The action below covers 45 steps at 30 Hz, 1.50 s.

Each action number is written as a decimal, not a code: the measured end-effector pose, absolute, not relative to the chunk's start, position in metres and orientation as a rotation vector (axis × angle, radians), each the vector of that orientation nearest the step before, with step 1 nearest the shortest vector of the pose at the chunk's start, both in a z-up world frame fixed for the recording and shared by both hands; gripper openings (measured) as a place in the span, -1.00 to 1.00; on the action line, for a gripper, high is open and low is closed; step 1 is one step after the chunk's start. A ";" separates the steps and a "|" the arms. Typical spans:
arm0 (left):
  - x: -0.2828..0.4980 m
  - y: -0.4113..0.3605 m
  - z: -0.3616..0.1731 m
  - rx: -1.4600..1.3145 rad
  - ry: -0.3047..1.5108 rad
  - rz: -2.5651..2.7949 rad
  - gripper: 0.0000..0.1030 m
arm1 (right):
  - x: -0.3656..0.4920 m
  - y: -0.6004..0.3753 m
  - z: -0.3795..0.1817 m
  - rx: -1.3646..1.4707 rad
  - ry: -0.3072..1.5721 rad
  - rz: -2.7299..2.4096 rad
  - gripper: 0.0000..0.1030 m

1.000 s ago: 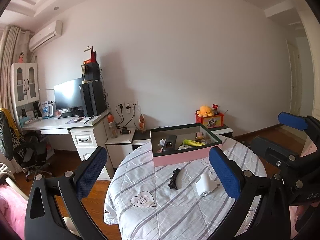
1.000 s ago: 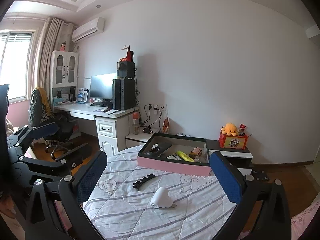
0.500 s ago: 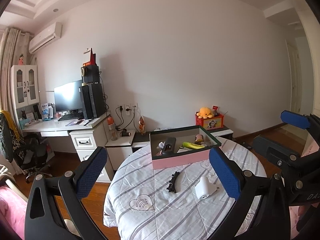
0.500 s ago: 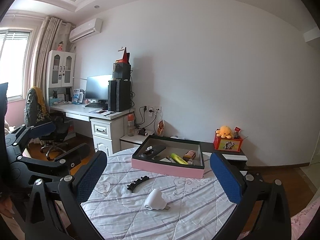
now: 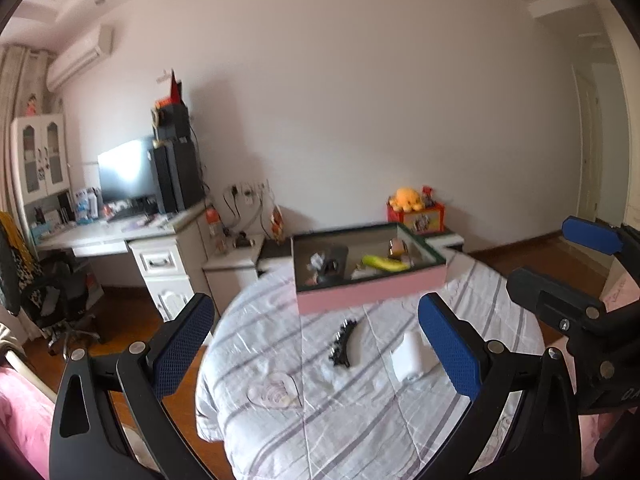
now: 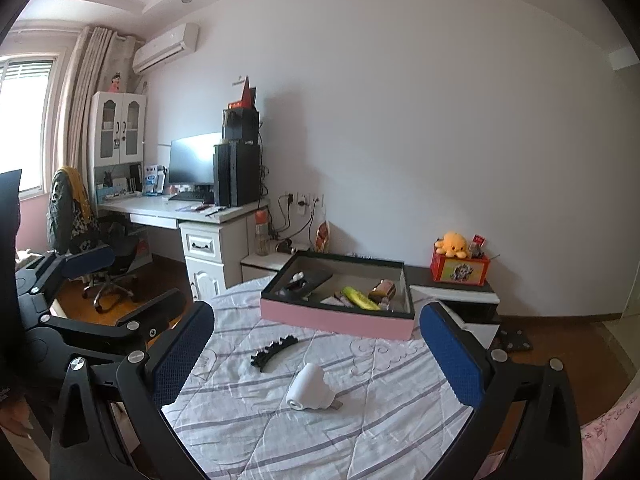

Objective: Organize rigid objects
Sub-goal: 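Move both tools back over the white charger and black hair clip, then grasp the white charger with the right tool while the left tool lowers onto the hair clip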

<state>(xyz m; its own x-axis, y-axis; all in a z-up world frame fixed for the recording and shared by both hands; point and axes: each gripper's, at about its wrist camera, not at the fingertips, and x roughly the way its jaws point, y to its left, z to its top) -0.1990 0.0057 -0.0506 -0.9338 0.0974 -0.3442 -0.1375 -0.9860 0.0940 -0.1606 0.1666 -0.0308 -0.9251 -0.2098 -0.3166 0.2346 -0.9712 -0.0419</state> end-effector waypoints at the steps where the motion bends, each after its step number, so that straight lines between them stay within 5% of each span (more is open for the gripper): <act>1: -0.204 0.006 -0.056 -0.545 0.173 2.964 1.00 | -0.165 0.166 -0.035 0.480 0.113 -2.872 1.00; 27: -0.288 -0.032 -0.166 -1.065 0.197 2.916 1.00 | -0.299 0.150 -0.189 1.171 0.019 -2.657 1.00; 32: -0.292 -0.032 -0.168 -1.062 0.158 2.883 1.00 | -0.302 0.157 -0.196 1.200 -0.013 -2.609 0.45; 45: -0.333 0.013 -0.177 -1.093 0.145 2.776 1.00 | -0.315 0.206 -0.184 1.198 0.095 -2.733 0.45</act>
